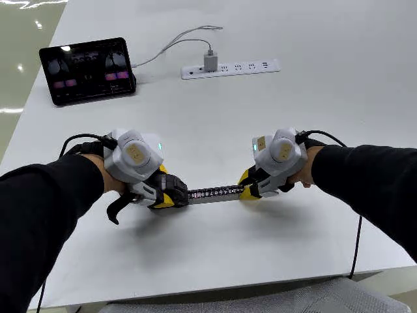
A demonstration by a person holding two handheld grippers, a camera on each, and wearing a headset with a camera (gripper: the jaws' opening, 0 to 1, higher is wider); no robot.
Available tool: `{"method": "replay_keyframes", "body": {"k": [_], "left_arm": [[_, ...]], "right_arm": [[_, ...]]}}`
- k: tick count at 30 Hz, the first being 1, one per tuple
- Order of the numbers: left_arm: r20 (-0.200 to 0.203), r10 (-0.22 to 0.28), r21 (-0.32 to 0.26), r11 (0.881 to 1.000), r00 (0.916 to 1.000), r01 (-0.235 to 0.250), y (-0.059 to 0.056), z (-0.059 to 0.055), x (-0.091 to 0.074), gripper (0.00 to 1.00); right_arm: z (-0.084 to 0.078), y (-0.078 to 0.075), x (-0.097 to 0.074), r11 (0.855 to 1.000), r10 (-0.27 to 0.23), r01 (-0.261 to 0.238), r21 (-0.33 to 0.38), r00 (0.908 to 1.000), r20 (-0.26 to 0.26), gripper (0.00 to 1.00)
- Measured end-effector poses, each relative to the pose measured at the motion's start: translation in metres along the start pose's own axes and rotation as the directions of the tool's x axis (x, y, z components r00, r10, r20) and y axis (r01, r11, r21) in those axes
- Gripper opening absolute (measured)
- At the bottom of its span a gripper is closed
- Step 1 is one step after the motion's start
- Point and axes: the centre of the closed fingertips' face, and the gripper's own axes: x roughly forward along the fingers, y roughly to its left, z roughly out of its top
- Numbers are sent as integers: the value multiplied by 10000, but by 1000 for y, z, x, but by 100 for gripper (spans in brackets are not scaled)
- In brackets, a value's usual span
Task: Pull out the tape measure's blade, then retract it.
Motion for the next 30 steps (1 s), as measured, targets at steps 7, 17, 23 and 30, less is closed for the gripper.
{"method": "replay_keyframes", "body": {"k": [7,17,23,30], "left_arm": [[-1,-1,2,10000,10000,1,0,0,0,31],[1,-3,15,10000,10000,3,0,0,0,31],[15,3,16,10000,10000,-3,0,0,0,31],[12,-5,26,10000,10000,5,0,0,0,31]], "right_arm": [[-4,0,-3,10000,-39,40,22,10000,-30,11],[-9,0,-7,10000,-71,72,58,10000,-66,11],[-13,-1,-10,9999,-90,90,80,9999,-102,11],[-16,0,-14,9999,-95,97,108,9999,-137,11]]}}
